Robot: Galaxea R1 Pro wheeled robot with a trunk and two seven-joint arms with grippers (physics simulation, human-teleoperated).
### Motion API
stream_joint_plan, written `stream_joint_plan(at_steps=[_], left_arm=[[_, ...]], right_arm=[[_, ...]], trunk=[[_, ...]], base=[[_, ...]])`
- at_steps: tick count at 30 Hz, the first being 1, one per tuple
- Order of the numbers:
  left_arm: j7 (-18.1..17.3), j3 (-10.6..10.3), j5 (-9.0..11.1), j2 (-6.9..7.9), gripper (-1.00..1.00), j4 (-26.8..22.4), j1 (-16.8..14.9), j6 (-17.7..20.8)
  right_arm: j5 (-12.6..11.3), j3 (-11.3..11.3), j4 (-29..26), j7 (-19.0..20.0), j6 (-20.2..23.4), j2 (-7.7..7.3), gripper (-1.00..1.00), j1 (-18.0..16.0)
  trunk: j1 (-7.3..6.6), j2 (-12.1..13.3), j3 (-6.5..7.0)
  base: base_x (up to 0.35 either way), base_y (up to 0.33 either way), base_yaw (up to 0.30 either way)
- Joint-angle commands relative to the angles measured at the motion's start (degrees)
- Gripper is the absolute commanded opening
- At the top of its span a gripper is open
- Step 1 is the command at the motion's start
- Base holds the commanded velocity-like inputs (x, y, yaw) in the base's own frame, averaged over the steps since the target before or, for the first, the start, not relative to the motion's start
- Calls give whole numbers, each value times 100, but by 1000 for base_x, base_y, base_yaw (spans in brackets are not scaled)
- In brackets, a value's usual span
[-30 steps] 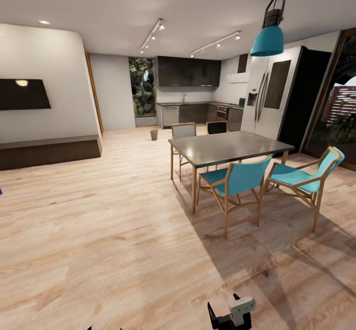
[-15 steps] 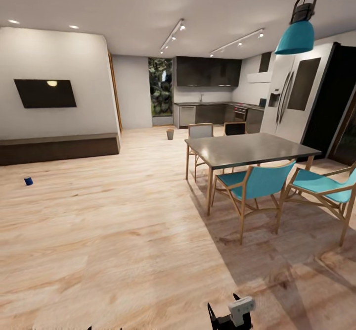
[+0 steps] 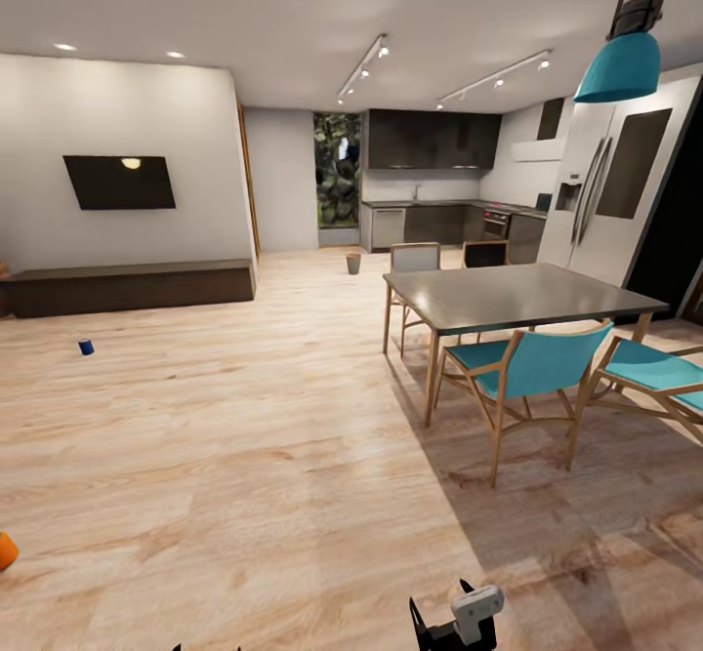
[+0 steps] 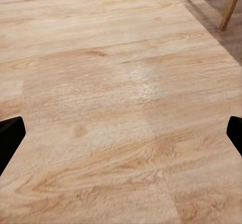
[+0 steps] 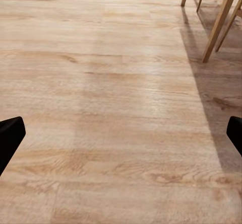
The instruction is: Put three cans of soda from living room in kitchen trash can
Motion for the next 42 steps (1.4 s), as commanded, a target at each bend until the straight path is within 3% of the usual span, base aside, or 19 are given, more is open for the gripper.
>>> stream_joint_plan(at_steps=[1, 23, 28, 32, 36, 38, 42], left_arm=[[0, 0, 0, 0, 100, 0, 0, 0], [1, 0, 6, 0, 100, 200, -78, 0], [-35, 14, 61, 31, 100, 93, -338, 42], [-83, 7, 70, 61, 100, -572, -555, 335], [-476, 25, 81, 129, 100, -1181, -812, 1074], [-677, 49, 82, 143, 100, -1266, -883, 1245], [-795, 78, 151, 149, 100, -1141, -931, 1289]], right_arm=[[0, 1, 1, 0, 0, 2, 100, -2], [2, -5, 108, 0, 25, 10, 100, -8], [8, -11, 74, 13, 37, 10, 100, -53], [-1, -8, -637, 56, 312, 14, 100, -132], [-33, 47, -1856, 98, 1374, 24, 100, -306], [-53, 108, -2196, 105, 1689, 28, 100, -479], [-70, 217, -2198, 101, 1876, 85, 100, -639]], trunk=[[0, 0, -4], [0, 0, -180], [0, 0, -224], [0, 0, -259], [0, 0, -294], [0, 0, -312], [0, 0, -346]], base=[[0, 0, 12], [0, 0, 2], [11, 0, 0], [4, 0, 0], [1, 0, 0], [0, 0, 0], [0, 0, 0]])
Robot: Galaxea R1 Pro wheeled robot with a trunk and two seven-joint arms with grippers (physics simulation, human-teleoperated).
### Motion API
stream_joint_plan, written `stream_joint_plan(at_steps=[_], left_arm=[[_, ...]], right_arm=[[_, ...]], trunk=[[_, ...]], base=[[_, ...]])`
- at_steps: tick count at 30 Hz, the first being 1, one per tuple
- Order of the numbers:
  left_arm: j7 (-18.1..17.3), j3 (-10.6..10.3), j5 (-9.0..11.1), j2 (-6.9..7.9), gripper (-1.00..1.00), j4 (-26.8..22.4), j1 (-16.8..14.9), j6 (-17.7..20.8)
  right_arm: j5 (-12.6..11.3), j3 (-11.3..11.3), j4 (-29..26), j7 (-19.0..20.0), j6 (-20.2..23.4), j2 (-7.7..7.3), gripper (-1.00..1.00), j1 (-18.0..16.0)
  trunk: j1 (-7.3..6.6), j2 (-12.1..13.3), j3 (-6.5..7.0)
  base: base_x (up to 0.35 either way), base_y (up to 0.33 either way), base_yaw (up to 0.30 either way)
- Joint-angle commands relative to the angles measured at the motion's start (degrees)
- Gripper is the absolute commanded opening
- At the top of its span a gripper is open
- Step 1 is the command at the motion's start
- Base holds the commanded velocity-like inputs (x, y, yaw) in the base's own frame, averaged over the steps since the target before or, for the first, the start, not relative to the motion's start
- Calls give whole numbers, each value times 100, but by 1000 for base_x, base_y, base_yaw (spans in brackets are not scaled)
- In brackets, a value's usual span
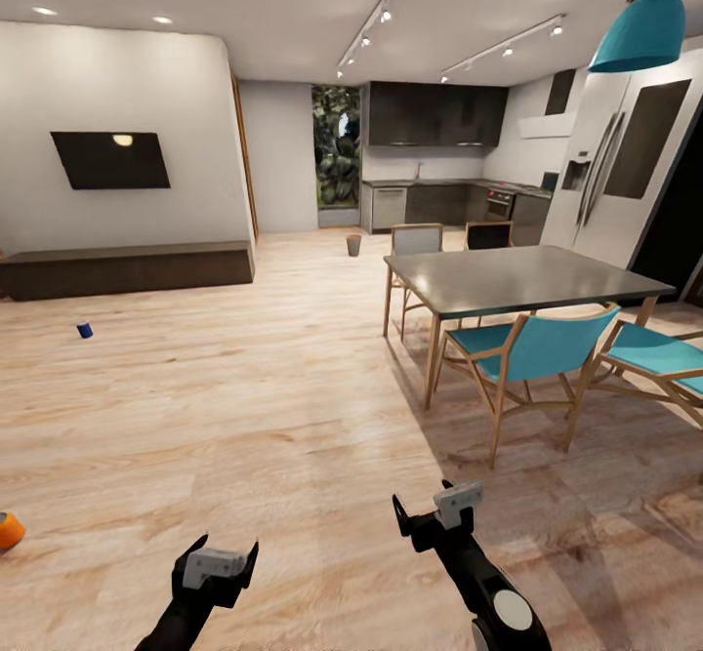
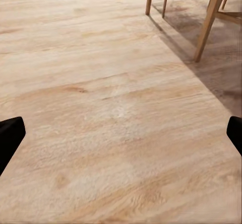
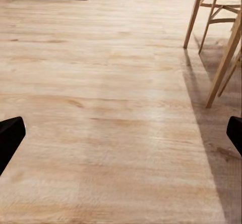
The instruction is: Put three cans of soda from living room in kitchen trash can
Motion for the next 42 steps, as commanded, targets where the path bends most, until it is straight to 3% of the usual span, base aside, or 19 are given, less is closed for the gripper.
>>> stream_joint_plan(at_steps=[1, 4, 12, 16, 21, 23, 29, 32, 42], left_arm=[[-10, 18, 15, 0, 100, 40, -6, -21], [65, 186, 50, -5, 100, 192, -23, -253], [128, 376, 60, 8, 100, 368, -24, -336], [133, 590, 69, 5, 100, 548, -21, -399], [143, 713, 51, -11, 100, 639, -11, -610], [190, 760, 24, -30, 100, 689, -14, -709], [398, 767, 10, -24, 100, 784, -18, -773], [433, 766, 16, -27, 100, 868, -18, -789], [473, 737, 15, -34, 100, 1087, -18, -813]], right_arm=[[11, 62, 101, -8, 12, 57, 100, -26], [34, 296, 658, -69, -268, 277, 100, -109], [29, 92, 917, -85, -485, 198, 100, -95], [28, 22, 1199, -91, -786, 155, 100, -78], [22, -16, 1459, -100, -1081, 134, 100, -67], [3, -90, 1598, -107, -1202, 113, 100, -62], [-31, -851, 1654, -105, -1287, 131, 100, -55], [-37, -1104, 1677, -101, -1323, 137, 100, -53], [-9, -1351, 1796, -96, -1387, 137, 100, -45]], trunk=[[0, 0, -9], [0, 0, -23], [0, 0, -30], [0, 0, -32], [0, 0, -32], [0, 0, -32], [0, 0, -32], [0, 0, -32], [0, 0, -32]], base=[[0, 0, 0], [0, 0, 0], [0, 0, 0], [0, 0, 0], [32, 0, 0], [239, 0, 0], [294, -51, 0], [313, -87, 0], [291, -101, 0]])
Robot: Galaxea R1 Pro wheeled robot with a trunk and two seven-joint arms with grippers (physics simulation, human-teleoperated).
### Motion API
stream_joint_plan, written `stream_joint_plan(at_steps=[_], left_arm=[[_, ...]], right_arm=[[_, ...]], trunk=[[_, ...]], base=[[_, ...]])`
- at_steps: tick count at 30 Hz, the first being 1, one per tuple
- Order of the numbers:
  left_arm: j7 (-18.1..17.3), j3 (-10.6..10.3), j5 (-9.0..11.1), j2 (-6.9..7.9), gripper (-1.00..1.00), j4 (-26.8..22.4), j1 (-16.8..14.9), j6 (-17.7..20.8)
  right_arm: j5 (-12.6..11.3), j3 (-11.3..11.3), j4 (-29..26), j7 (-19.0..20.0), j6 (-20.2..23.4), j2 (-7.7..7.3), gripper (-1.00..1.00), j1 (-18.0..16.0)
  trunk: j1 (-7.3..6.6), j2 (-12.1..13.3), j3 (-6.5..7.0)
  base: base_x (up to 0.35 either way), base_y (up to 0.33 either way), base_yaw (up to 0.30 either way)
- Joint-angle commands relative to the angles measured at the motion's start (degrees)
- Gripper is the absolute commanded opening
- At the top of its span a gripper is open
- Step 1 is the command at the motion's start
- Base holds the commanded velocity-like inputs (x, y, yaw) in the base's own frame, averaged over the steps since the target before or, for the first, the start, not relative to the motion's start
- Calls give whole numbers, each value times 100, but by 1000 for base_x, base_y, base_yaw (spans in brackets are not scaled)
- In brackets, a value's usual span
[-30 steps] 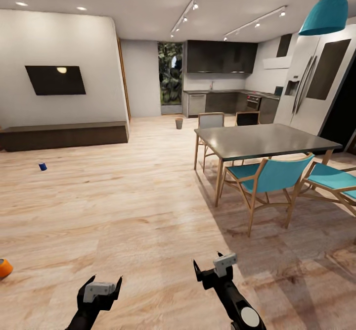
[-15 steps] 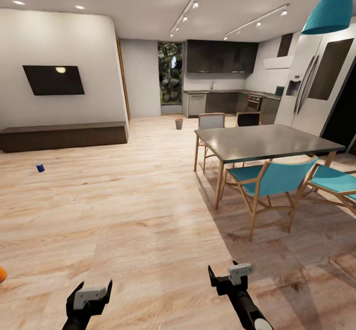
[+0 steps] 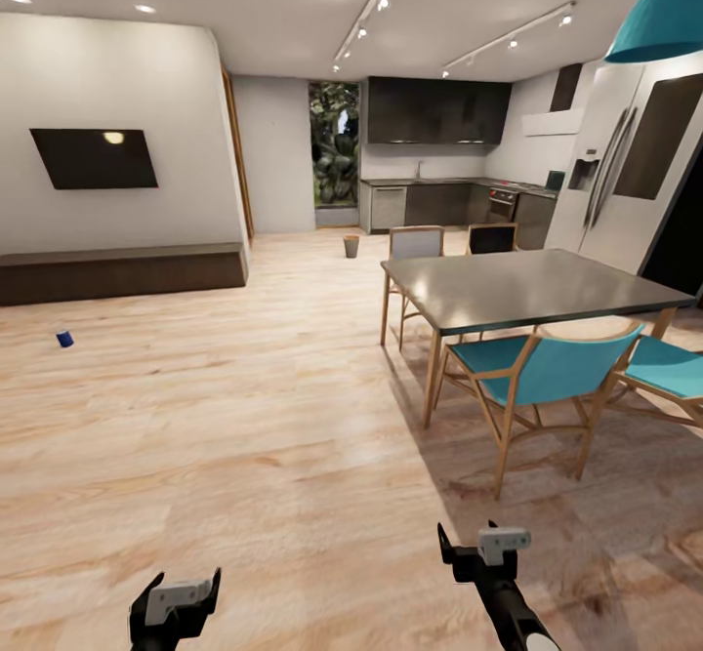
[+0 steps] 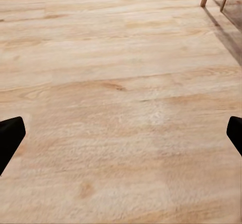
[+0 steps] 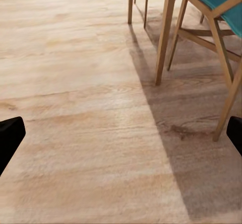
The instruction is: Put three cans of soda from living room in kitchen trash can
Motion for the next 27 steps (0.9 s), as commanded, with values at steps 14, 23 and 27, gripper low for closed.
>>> stream_joint_plan(at_steps=[14, 23, 27], left_arm=[[6, -24, -13, -10, 100, 174, 0, -2], [6, -24, -15, -13, 100, 211, 0, -12], [6, -24, -1, -16, 100, 322, 0, -33]], right_arm=[[32, 11, 204, -7, -282, 13, 100, 0], [36, 25, 290, -5, -286, 14, 100, 0], [36, 29, 317, -5, -287, 14, 100, 0]], trunk=[[0, 0, -19], [0, 0, -72], [0, 0, -96]], base=[[223, -43, 27], [195, -1, 136], [180, 0, 151]])
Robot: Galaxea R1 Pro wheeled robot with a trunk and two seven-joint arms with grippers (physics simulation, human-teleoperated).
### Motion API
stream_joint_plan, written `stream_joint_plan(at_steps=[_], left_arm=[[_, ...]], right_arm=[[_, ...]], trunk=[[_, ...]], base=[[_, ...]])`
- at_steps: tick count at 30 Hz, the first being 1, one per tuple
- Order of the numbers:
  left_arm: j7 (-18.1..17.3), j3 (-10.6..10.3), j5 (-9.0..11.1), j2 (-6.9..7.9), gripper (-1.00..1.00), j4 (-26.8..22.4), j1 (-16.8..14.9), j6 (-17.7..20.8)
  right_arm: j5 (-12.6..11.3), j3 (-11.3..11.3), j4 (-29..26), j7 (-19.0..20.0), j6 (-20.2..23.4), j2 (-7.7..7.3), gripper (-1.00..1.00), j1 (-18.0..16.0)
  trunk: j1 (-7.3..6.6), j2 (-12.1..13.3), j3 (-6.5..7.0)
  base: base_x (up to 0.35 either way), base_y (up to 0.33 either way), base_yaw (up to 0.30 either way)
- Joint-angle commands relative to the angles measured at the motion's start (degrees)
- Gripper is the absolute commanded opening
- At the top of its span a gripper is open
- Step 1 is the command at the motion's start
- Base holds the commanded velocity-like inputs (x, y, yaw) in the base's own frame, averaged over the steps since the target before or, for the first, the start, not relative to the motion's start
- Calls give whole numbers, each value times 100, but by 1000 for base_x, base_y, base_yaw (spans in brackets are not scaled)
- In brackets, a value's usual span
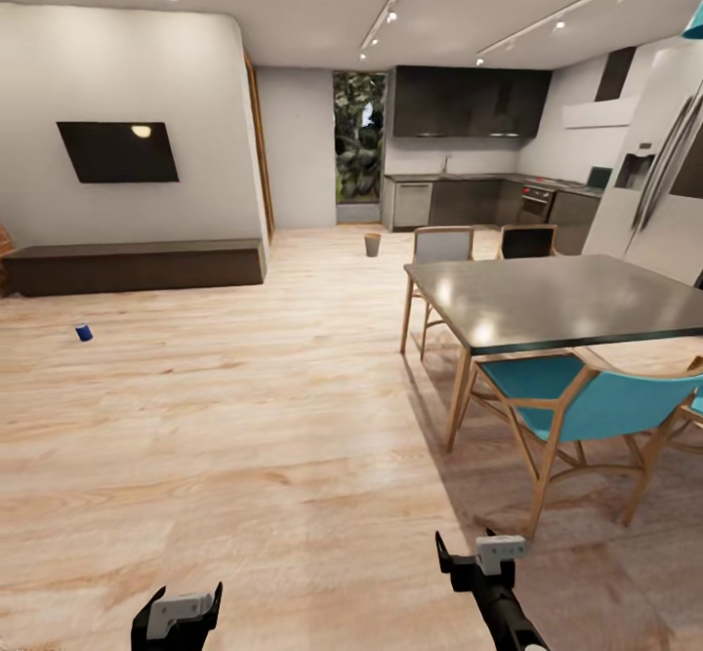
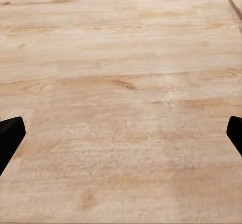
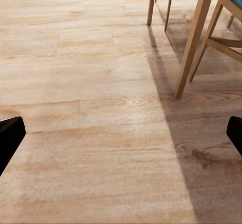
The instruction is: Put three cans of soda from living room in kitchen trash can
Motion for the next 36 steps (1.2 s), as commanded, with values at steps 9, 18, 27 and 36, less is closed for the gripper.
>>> stream_joint_plan(at_steps=[9, 18, 27, 36], left_arm=[[0, 8, 19, -2, 100, 72, 0, -20], [0, 16, 27, -2, 100, 87, 0, -16], [19, 17, 37, -2, 100, 92, -3, -6], [18, 12, 32, -2, 100, 99, -8, -2]], right_arm=[[0, 2, 38, 0, -8, -7, 100, 0], [0, 6, 152, 0, -9, -15, 100, 0], [0, 9, 325, 0, -15, -25, 100, 0], [7, 9, 386, 0, -102, -26, 100, 0]], trunk=[[0, 0, -27], [0, 0, -29], [0, 0, -29], [0, 0, -29]], base=[[175, 0, 72], [240, 3, 5], [301, 95, 0], [283, 165, 0]])
